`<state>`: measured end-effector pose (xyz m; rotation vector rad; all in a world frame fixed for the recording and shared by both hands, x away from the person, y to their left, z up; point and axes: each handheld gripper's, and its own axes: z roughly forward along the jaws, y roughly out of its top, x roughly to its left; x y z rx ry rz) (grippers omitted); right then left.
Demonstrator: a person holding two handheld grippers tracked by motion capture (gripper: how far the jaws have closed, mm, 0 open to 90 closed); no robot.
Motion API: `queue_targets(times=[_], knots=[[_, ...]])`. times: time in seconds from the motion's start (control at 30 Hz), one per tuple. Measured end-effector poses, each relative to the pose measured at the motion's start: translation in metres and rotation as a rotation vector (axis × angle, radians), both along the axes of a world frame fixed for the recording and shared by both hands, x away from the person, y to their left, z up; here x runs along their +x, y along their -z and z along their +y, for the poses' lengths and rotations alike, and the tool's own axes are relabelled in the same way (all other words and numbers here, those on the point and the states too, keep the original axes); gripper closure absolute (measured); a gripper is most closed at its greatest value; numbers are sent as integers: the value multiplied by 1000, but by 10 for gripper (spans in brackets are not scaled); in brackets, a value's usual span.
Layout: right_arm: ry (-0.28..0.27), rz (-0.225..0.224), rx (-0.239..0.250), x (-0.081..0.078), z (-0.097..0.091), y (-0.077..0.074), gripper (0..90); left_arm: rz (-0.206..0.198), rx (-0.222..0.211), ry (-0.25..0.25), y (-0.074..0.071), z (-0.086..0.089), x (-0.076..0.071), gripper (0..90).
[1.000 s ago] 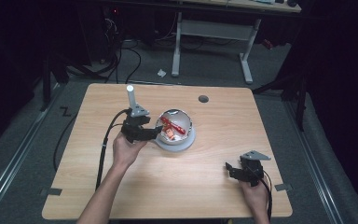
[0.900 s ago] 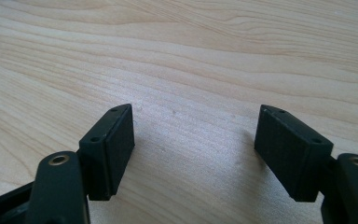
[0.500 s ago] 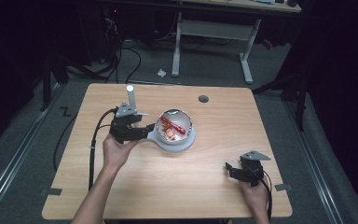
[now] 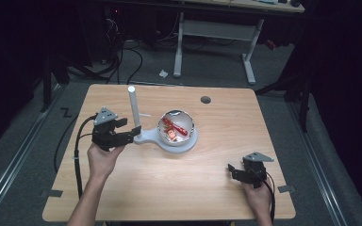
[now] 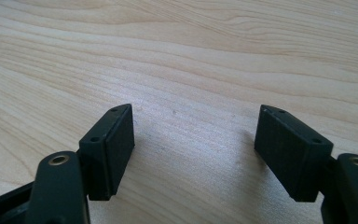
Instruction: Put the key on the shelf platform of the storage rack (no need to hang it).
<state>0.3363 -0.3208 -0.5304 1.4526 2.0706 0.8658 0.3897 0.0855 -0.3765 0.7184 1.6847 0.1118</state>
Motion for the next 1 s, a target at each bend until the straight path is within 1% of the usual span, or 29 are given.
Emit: queue_targets(times=[0.13, 0.23, 0.33, 0.37, 0.4, 0.5, 0.53, 0.57, 0.7, 0.73, 0.8, 0.9, 1.0], knots=[[0, 0, 0, 0, 0, 0, 288, 0, -6, -15, 1, 8, -5, 357], [1, -1, 0, 0, 0, 0, 288, 3, -1, -30, 2, 16, -6, 353], [1, -1, -1, 0, 0, 0, 288, 7, -8, -42, 3, 24, -7, 350], [1, -1, -1, 0, 0, 0, 288, 7, -8, -42, 3, 24, -7, 348], [1, -1, 0, 0, 0, 0, 288, 1, -11, -53, 2, 29, -9, 347], [0, -1, -1, 0, 0, 0, 288, -7, -14, -65, 2, 36, -12, 346], [0, -1, -1, 0, 0, 0, 289, -4, -21, -74, 2, 39, -13, 345], [0, -1, -1, 0, 0, 0, 288, -4, -19, -75, 3, 41, -13, 345], [1, -1, 0, 0, 0, 0, 288, 8, -24, -93, 5, 49, -15, 343], [0, -1, -1, 0, 0, 0, 289, 1, -18, -94, 6, 50, -16, 343], [0, -1, -1, 0, 0, 0, 288, 4, -28, -103, 7, 52, -18, 342], [0, -1, -1, 0, 0, 0, 288, 2, -28, -110, 9, 57, -20, 341], [0, -1, -1, 0, 0, 0, 288, 10, -35, -124, 11, 61, -21, 341]])
